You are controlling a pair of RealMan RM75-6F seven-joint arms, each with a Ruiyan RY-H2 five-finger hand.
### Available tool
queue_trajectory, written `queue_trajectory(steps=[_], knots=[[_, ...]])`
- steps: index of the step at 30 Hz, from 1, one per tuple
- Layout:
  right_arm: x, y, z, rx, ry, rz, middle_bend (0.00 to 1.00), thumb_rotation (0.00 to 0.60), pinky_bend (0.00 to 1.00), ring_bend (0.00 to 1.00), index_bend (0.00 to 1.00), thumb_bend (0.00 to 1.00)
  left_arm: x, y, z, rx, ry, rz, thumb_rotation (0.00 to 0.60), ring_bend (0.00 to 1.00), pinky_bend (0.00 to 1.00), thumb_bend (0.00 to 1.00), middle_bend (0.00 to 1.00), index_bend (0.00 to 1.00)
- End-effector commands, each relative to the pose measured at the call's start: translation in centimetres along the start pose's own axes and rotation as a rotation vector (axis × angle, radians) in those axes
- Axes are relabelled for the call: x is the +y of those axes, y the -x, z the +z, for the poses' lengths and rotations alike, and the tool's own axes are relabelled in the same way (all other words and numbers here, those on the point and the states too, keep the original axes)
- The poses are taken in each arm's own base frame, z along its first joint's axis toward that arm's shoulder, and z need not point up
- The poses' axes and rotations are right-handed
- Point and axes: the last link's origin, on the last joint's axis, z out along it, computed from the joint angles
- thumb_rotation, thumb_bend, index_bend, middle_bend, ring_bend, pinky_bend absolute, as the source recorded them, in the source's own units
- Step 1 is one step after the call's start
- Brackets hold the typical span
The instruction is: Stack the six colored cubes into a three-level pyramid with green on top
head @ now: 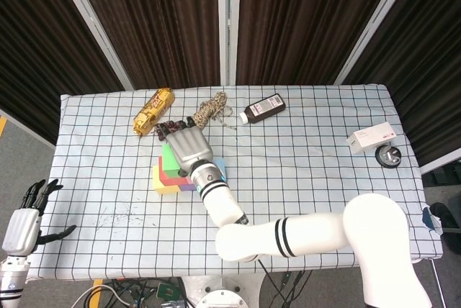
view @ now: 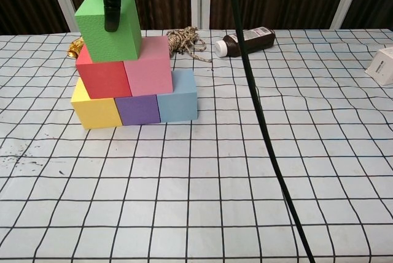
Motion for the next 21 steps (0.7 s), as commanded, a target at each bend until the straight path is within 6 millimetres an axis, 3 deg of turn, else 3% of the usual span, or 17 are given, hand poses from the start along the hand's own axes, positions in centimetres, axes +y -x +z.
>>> queue_trajectory(steps=[1,21], knots=[[0.03,-0.01,0.04,0.0,0.0,0.0,0.49,0.6,0.0,0.09,0.0,0.14,0.01,0.0,0.01,0.0,0.0,0.0,0.6,0.0,0.05,0.0,0.18,0.06],[0.51,-0.23,-0.03,-0.006,-0.031,0.016,0.2,0.6,0.0,0.04,0.0,0.11,-0.01,0.01,0.04,-0.002,-0.001,-0.005,0.6,0.0,0.05,0.0,0.18,0.06]])
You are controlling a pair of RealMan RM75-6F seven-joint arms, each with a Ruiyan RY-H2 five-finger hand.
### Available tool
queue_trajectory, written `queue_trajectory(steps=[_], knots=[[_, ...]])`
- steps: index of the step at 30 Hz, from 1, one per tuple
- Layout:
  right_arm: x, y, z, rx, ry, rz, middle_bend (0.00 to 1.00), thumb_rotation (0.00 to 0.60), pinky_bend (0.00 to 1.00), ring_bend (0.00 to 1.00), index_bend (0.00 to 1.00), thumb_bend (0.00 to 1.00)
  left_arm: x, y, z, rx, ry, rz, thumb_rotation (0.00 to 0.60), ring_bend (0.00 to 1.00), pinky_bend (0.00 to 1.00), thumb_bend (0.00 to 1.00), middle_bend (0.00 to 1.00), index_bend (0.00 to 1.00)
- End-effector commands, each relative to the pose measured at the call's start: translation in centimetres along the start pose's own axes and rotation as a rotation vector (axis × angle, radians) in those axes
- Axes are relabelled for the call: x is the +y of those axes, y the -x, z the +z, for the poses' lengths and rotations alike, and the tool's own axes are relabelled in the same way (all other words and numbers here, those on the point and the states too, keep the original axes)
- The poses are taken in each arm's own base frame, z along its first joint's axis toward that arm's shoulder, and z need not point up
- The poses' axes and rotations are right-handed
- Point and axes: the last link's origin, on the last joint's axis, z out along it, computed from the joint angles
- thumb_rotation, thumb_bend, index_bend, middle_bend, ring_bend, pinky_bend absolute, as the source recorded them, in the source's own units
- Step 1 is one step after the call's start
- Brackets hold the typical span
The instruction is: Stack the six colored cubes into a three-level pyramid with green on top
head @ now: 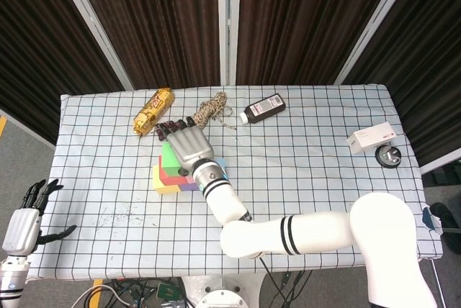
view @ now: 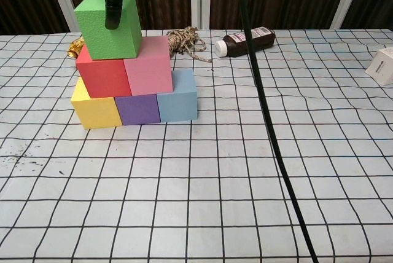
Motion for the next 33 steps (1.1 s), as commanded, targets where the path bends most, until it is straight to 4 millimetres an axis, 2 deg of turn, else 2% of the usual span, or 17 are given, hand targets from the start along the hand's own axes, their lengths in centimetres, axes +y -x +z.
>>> queue_trajectory(steps=[1,12,18,22,25,28,33], knots=[[0.0,0.0,-0.1,-0.002,-0.006,0.001,0.18,0.6,0.0,0.03,0.0,0.11,0.0,0.0,0.0,0.0,0.0,-0.001,0.6,0.0,0.05,0.0,0.18,0.06],[0.4,-0.4,-0.9,-0.001,-0.048,0.014,0.15,0.6,0.0,0.0,0.0,0.1,0.2,0.0,0.1,-0.001,0.007,-0.001,0.6,0.0,0.05,0.0,0.18,0.06],[1.6,-1.8,-2.2,0.028,-0.086,0.059,0.13,0.6,0.0,0.0,0.0,0.08,0.2,-0.2,0.1,-0.001,0.008,0.002,0.6,0.0,0.05,0.0,0.18,0.06],[3.9,-2.7,-3.0,0.068,-0.057,0.053,0.13,0.6,0.0,0.0,0.0,0.08,0.3,-0.1,0.2,-0.002,0.01,0.002,0.6,0.0,0.05,0.0,0.18,0.06],[6.4,-2.3,-3.4,0.063,-0.01,0.056,0.12,0.6,0.0,0.0,0.0,0.08,0.5,0.0,0.3,-0.005,0.014,0.004,0.6,0.0,0.05,0.0,0.18,0.06],[8.7,-1.4,-3.3,0.046,0.031,0.06,0.11,0.6,0.0,0.0,0.0,0.08,0.5,0.0,0.3,-0.005,0.014,0.007,0.6,0.0,0.05,0.0,0.18,0.06],[12.1,1.4,-2.4,0.001,0.077,0.093,0.09,0.6,0.0,0.0,0.0,0.07,0.4,-0.1,0.3,-0.002,0.01,0.027,0.6,0.0,0.05,0.0,0.18,0.06]])
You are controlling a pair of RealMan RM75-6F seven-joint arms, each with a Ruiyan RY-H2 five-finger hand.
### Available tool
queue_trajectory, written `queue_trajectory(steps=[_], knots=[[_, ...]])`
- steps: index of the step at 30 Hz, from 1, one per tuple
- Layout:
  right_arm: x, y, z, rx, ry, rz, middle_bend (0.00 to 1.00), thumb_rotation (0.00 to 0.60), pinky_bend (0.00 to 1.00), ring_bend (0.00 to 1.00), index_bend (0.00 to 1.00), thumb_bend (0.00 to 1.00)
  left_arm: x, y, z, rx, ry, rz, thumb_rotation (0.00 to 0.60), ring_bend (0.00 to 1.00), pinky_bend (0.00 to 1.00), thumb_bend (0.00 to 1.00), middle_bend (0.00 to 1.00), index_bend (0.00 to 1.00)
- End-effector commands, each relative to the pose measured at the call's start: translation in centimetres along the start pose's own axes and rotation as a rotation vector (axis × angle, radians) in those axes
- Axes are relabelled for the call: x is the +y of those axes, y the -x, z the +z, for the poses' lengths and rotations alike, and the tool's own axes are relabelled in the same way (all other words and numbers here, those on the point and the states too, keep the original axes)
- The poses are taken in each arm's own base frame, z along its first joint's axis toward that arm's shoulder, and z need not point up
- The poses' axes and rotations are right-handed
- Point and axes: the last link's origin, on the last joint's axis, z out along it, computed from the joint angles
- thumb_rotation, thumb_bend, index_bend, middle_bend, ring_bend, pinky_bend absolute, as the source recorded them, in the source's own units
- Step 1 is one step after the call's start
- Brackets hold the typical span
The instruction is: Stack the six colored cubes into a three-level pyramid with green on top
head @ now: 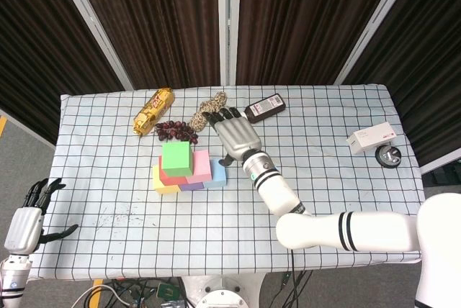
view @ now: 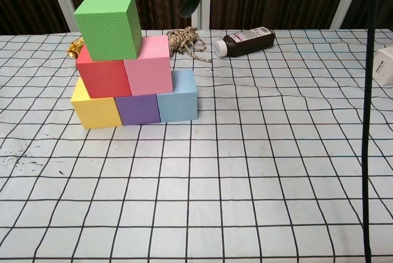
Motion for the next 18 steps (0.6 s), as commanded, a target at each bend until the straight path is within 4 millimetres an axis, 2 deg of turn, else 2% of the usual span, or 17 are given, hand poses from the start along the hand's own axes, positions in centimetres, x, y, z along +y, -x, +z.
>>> queue_trajectory(steps=[1,8,12,18], knots=[[2.4,2.0,0.7,-0.039,0.029,0.031,0.08,0.6,0.0,0.0,0.0,0.07,-0.1,0.0,0.0,0.0,-0.004,0.015,0.6,0.0,0.05,0.0,0.18,0.06],[6.0,5.0,2.2,-0.072,0.088,0.043,0.07,0.6,0.0,0.0,0.0,0.07,-0.3,0.3,0.0,-0.011,-0.015,0.019,0.6,0.0,0.05,0.0,0.18,0.06],[6.7,6.9,2.9,-0.094,0.095,0.07,0.04,0.6,0.0,0.0,0.0,0.07,-0.2,0.4,0.0,-0.012,-0.013,0.021,0.6,0.0,0.05,0.0,0.18,0.06],[7.1,8.4,4.0,-0.089,0.091,0.07,0.04,0.6,0.0,0.0,0.0,0.07,-0.4,0.4,-0.1,-0.006,-0.016,0.03,0.6,0.0,0.05,0.0,0.18,0.06]])
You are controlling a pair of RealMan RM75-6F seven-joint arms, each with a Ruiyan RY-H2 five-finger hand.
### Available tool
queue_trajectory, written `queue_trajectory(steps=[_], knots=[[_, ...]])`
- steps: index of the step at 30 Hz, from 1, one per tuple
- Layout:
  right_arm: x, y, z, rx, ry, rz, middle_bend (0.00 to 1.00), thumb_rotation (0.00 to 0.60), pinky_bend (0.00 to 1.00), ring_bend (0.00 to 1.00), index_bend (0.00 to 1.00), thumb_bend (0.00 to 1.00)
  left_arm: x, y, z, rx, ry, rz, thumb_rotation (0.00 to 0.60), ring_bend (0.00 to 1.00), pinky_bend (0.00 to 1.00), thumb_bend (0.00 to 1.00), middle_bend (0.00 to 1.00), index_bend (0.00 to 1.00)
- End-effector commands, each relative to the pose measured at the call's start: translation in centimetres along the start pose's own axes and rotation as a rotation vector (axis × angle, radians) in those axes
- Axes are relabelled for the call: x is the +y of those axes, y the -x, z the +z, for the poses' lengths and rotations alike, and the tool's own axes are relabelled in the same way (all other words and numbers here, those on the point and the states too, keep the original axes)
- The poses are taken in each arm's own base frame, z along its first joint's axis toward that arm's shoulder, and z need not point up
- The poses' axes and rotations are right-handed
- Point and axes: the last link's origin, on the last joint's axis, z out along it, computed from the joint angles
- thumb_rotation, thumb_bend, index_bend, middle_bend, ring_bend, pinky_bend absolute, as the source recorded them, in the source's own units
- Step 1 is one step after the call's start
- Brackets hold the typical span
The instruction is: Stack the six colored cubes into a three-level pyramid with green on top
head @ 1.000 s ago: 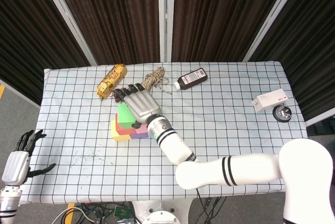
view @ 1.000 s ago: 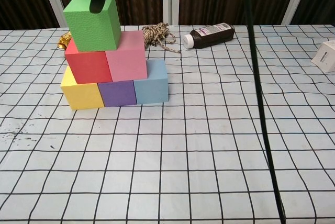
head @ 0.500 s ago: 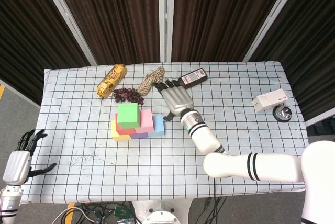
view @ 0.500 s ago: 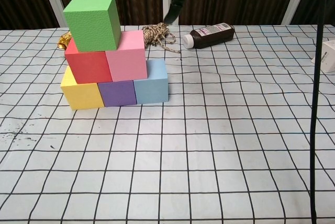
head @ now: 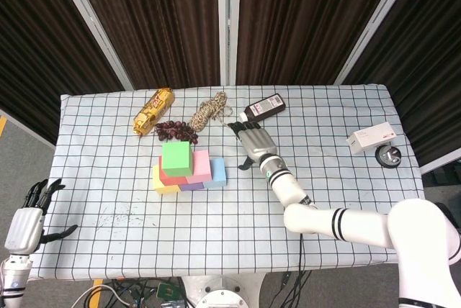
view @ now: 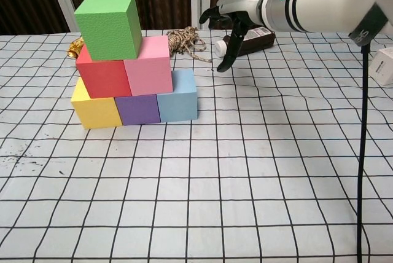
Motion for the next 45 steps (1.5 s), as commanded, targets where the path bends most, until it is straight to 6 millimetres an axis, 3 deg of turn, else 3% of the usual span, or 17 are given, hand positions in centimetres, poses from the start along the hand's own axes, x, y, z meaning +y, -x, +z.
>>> queue_trajectory(steps=[1,20,45], knots=[[0.3,1.0,0.5,-0.003,-0.003,0.0,0.04,0.6,0.0,0.0,0.0,0.07,-0.1,0.0,0.0,0.002,-0.002,-0.001,0.6,0.0,0.05,0.0,0.18,0.06],[-0.4,4.3,2.5,0.009,-0.02,0.039,0.01,0.6,0.0,0.0,0.0,0.07,-0.2,0.1,-0.1,0.0,-0.006,-0.008,0.6,0.0,0.05,0.0,0.18,0.06],[-1.0,5.6,3.3,0.019,-0.025,0.051,0.01,0.6,0.0,0.0,0.0,0.09,-0.4,0.0,0.0,0.004,-0.01,-0.017,0.6,0.0,0.05,0.0,0.18,0.06]])
